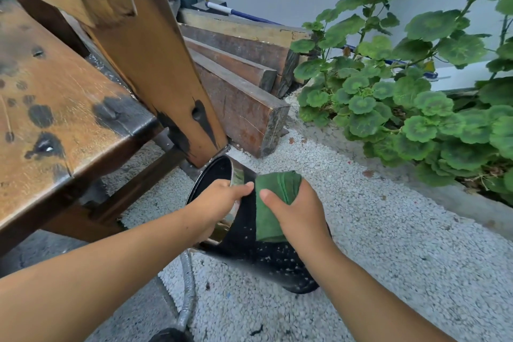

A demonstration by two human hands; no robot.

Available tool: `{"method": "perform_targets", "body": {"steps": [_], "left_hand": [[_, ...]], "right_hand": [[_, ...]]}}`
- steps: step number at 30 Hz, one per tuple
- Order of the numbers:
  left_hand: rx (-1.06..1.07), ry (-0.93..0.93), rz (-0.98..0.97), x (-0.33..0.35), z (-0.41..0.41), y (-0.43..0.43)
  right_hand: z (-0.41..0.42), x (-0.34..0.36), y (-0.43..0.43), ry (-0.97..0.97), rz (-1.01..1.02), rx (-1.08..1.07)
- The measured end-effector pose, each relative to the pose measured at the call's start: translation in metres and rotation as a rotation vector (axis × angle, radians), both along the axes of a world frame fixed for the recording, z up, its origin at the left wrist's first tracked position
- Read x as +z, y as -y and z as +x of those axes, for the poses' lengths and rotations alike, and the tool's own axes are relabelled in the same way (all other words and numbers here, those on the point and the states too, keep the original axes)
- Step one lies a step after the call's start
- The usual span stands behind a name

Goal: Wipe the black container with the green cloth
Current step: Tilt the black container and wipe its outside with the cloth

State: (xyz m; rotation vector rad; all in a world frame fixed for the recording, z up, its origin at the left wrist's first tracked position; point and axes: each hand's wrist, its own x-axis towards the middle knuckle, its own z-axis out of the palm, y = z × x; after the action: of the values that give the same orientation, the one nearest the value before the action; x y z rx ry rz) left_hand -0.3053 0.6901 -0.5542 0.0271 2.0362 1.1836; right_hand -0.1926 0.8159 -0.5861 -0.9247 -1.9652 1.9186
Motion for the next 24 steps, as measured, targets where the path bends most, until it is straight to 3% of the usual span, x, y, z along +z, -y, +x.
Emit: {"method": "perform_targets", "body": {"steps": [7, 15, 24], "left_hand": [[0.223, -0.074, 0.007, -0.005, 0.009, -0.021], [0.230, -0.049, 0.095, -0.005, 0.014, -0.022], [0.267, -0.100, 0.005, -0.006, 0.007, -0.018]], "right_hand": [[-0.013, 0.008, 0.022, 0.066, 0.044, 0.061], [-0.019, -0.002, 0.007, 0.164, 0.279, 0.113], [-0.007, -0.032, -0.027, 0.304, 0.357, 0.060]]}}
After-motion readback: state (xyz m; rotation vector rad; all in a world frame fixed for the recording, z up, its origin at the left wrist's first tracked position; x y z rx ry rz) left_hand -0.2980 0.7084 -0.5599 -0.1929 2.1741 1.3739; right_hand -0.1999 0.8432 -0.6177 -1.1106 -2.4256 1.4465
